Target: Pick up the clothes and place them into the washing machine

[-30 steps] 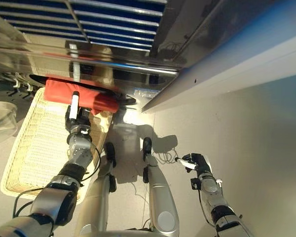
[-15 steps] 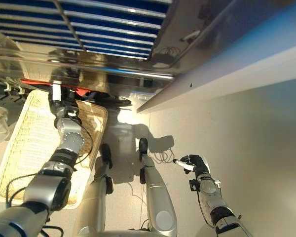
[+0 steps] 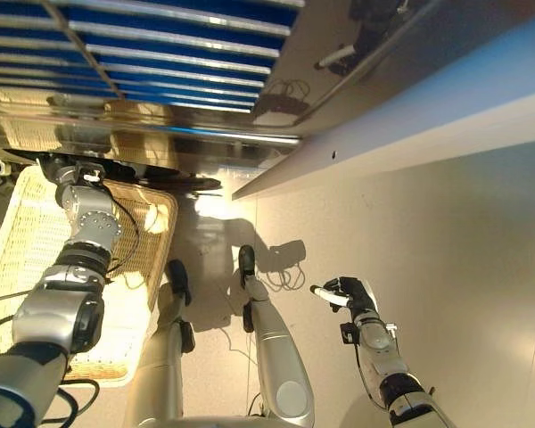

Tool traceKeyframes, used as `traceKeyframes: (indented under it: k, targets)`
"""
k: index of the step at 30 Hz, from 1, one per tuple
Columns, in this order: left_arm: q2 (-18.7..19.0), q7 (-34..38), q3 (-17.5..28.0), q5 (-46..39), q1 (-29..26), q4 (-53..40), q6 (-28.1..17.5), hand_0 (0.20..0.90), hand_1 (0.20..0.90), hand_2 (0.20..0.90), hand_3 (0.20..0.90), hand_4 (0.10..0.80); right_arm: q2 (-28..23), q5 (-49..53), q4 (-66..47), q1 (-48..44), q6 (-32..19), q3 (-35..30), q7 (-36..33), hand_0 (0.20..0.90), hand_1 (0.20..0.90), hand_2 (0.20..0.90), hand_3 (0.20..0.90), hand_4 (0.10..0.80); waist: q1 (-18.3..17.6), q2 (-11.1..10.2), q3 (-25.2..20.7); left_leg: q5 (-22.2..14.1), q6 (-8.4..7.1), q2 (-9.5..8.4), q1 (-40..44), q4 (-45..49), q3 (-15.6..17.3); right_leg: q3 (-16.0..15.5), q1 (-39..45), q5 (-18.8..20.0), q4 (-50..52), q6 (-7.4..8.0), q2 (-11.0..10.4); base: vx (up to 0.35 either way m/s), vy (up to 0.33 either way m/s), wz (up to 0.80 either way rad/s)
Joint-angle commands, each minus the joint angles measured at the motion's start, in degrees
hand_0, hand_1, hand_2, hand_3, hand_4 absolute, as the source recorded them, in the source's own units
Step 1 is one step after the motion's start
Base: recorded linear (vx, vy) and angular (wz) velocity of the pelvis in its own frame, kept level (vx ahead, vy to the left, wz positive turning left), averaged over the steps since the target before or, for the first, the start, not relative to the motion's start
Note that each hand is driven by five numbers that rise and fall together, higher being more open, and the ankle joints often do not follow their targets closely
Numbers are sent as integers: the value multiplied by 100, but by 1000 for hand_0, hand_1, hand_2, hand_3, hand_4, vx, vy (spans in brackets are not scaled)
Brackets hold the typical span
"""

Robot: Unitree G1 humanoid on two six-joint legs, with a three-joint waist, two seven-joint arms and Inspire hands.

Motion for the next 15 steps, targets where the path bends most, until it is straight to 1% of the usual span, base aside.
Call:
traceKeyframes:
  k: [1,6,15]
  targets:
    - [484,-222,-36,273,-681,119,-207,900,900,900,900,800,-585,136,43,380,-64,-41,-16,900,900,900,900,800,20,85,-244,-495,-421,98,-255,459,-313,-173,226,210,-266,101,121,11,5,-6]
    - [445,-315,-6,248,-551,166,-133,900,900,900,900,800,-591,107,6,414,-53,-39,29,900,900,900,900,800,37,130,-260,-498,-421,90,-231,440,-305,-155,238,210,-298,95,122,19,0,-5]
    - [434,-516,-52,430,-150,424,180,900,900,900,900,800,-633,66,28,448,-44,-111,103,900,900,900,900,800,90,204,-332,-482,-432,77,-192,408,-324,-192,286,210,-309,79,114,6,-4,-2]
